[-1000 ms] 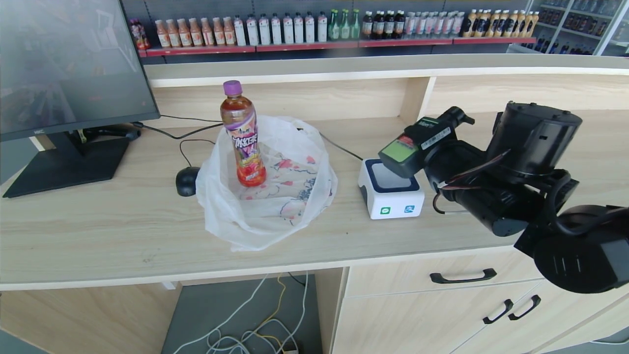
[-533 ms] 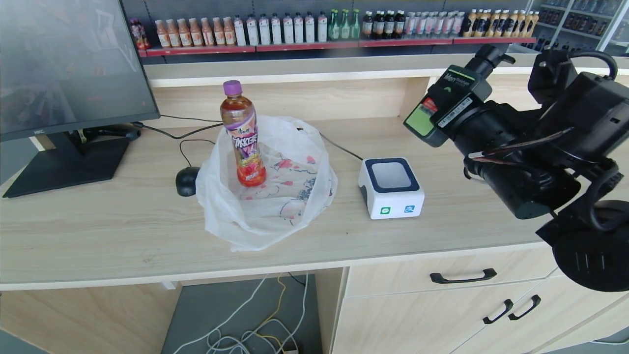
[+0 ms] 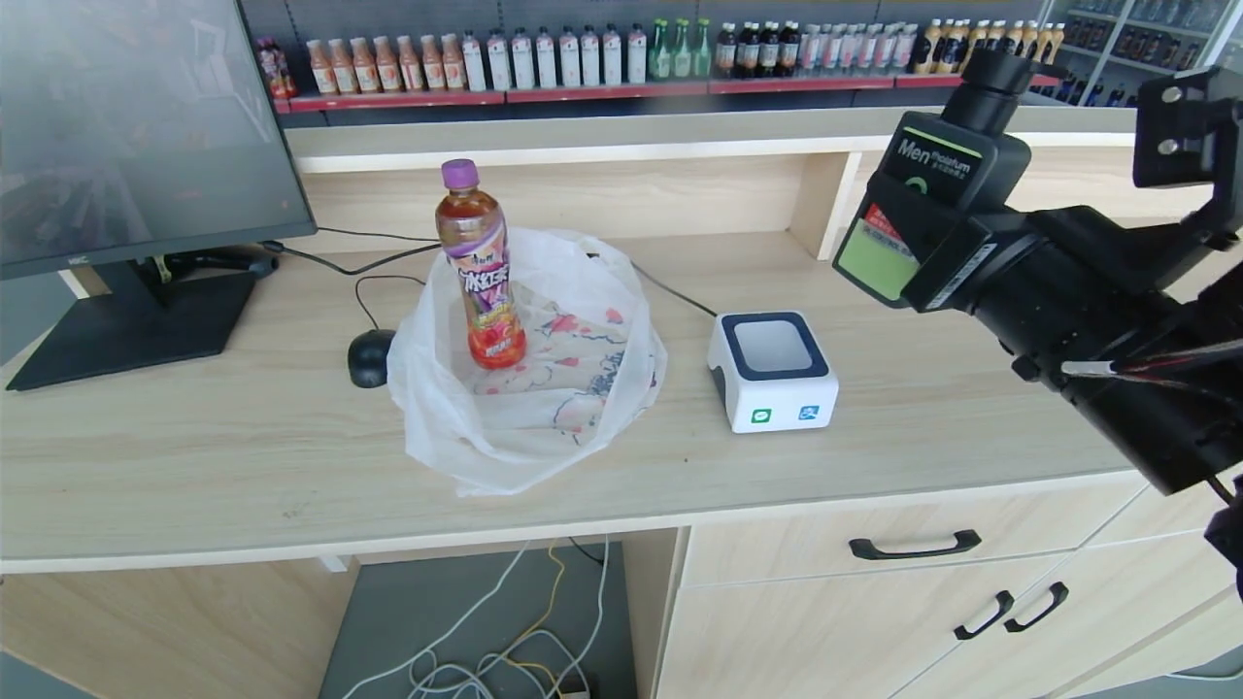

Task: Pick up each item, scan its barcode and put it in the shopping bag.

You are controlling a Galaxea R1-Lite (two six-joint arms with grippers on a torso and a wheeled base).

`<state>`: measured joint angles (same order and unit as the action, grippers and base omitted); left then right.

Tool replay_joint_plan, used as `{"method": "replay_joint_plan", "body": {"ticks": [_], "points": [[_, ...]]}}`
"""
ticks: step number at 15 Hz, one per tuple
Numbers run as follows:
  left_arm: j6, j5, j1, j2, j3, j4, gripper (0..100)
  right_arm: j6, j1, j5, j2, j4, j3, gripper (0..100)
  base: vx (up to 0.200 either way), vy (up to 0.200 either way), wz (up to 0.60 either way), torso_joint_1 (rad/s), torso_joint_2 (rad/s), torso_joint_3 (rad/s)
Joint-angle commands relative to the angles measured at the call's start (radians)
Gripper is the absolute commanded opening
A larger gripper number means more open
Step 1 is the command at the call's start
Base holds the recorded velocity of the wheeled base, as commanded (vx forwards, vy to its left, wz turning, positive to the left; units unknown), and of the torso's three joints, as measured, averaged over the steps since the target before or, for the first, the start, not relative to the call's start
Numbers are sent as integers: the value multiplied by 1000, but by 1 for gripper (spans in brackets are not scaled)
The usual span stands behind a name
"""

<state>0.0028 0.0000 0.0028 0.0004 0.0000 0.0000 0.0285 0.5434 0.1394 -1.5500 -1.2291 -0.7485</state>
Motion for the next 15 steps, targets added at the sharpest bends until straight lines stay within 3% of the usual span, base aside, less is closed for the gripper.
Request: {"method": "replay_joint_plan", "body": {"ticks": [1,3,5,9,15], "points": [[0,-2,0,0,0,0,100,47,0,-69,14,-44,24,0,0,0,0,0,0,0],[2,0,0,0,0,0,100,96,-2,-198,-2,-142,97,0,0,0,0,0,0,0],[2,-2,0,0,0,0,100,99,-8,-202,-7,-202,170,0,0,0,0,0,0,0],[0,0,0,0,0,0,100,100,-132,-184,-107,-214,47,0,0,0,0,0,0,0],[0,0,0,0,0,0,100,99,-154,-159,-133,-234,37,0,0,200,0,-1,2,3]]}}
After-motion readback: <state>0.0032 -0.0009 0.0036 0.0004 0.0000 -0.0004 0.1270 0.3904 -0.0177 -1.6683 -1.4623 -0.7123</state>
